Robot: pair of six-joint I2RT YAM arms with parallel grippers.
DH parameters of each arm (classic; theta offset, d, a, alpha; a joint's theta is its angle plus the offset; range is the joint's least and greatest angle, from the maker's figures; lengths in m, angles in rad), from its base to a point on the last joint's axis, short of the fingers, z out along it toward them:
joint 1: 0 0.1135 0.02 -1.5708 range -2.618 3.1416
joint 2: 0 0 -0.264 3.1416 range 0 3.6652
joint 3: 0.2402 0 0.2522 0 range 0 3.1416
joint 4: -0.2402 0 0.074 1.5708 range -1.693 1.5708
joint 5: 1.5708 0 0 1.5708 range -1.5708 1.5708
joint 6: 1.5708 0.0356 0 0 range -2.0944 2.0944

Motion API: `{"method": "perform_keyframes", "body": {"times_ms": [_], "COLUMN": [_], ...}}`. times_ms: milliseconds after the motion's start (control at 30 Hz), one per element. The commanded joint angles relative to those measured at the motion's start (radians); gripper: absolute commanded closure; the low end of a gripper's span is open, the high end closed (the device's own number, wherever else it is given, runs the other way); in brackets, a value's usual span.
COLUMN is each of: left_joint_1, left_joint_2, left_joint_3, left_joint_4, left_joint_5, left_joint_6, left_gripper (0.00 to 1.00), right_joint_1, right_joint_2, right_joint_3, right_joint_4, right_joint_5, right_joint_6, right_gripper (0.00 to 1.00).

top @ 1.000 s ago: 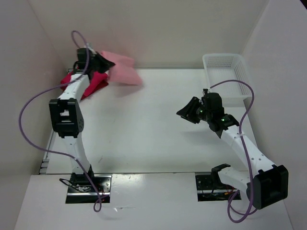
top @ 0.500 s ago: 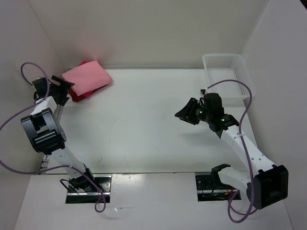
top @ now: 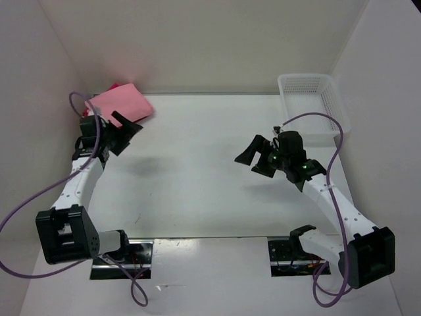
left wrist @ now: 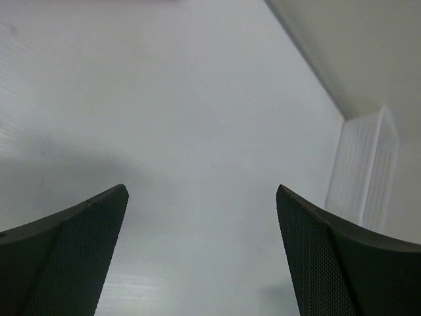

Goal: Fold and stack the t-shirts
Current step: Put the neatly folded tshirt into the corner of the board with the left arm

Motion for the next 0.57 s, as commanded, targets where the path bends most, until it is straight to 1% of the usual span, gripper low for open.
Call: {"method": "perform_keyframes", "body": {"times_ms": [0, 33, 200, 267, 333, 533], "left_joint_1": [-0.086, -0.126, -0.201, -0.241, -0.263, -0.301], "left_joint_2": [-0.057, -0.070, -0.161, -0.171, -0.208, -0.271], "left_joint_3": [-0.020, -0.020, -0.062, -0.072, -0.063, -0.109], "left_joint_4": [-0.064, -0.073, -0.113, -0.142, -0.174, -0.159], "left_joint_5": [-0.005, -0.005, -0.014, -0.041, -0.064, -0.064], "left_joint_6": [0.054, 0.054, 0.063, 0.091, 0.104, 0.115], "left_gripper": [0.00, 0.00, 0.00, 0.00, 0.00, 0.00], "right_joint_1": [0.027, 0.028, 0.028, 0.028, 0.028, 0.028], "right_joint_2": [-0.025, -0.025, -0.078, -0.087, -0.087, -0.087], "right_joint_3": [-0.014, -0.014, -0.023, -0.023, -0.023, -0.012], "right_joint_4": [0.010, 0.010, 0.010, 0.001, 0.001, -0.009], "right_joint_5": [-0.021, -0.030, -0.030, -0.030, -0.030, -0.021], "right_joint_6": [-0.016, -0.016, -0.007, -0.007, -0.007, 0.003], "right_gripper": [0.00, 0.00, 0.00, 0.00, 0.00, 0.00]}}
